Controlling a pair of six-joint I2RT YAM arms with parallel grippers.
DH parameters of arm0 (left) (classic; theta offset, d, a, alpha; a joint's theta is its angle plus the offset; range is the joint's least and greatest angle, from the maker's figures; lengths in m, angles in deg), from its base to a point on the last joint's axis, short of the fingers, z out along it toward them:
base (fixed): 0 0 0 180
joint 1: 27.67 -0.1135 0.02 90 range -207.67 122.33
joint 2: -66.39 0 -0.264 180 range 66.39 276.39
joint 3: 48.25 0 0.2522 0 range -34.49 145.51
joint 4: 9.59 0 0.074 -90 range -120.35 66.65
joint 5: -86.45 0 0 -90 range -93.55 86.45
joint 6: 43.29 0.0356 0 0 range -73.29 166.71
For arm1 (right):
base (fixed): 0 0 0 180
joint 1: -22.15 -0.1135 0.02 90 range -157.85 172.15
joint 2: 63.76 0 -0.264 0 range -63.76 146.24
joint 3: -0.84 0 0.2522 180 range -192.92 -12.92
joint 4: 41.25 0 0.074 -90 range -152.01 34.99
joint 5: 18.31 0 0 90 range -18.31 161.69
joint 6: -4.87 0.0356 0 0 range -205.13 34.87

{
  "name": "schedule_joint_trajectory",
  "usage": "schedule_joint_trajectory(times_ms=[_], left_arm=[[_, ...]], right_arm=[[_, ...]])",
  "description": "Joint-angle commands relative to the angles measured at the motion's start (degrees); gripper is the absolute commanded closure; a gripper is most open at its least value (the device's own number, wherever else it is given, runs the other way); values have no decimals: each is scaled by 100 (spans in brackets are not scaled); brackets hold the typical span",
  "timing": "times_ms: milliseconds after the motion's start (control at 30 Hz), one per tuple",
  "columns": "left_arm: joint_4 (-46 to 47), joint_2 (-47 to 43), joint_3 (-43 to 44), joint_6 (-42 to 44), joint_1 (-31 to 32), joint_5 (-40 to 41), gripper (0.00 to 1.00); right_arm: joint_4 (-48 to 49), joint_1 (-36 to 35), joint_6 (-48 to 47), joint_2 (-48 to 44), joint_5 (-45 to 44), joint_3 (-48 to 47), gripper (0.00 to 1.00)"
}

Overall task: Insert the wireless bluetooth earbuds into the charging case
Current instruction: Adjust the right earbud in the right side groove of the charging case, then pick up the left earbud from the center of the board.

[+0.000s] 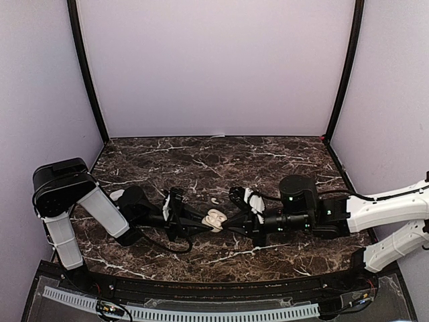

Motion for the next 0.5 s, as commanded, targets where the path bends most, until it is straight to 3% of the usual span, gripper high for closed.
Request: schedule_joint_trajectory(times_ms=[0,200,300,467], left_arm=[[1298,-116,58,19,-11,-43,100],[1298,-178,-91,62,-11,119,100],[1294,-205,-191,-381,-109,374,100],[1298,-434,-578,-645,-552,665,100]], right_arm=[[245,8,-7,-353,-71,67,100],[302,31,129,-711,-626,348,100],[61,124,205,-718,-889,337,100],[-370,518,485,-476,-699,169,94]])
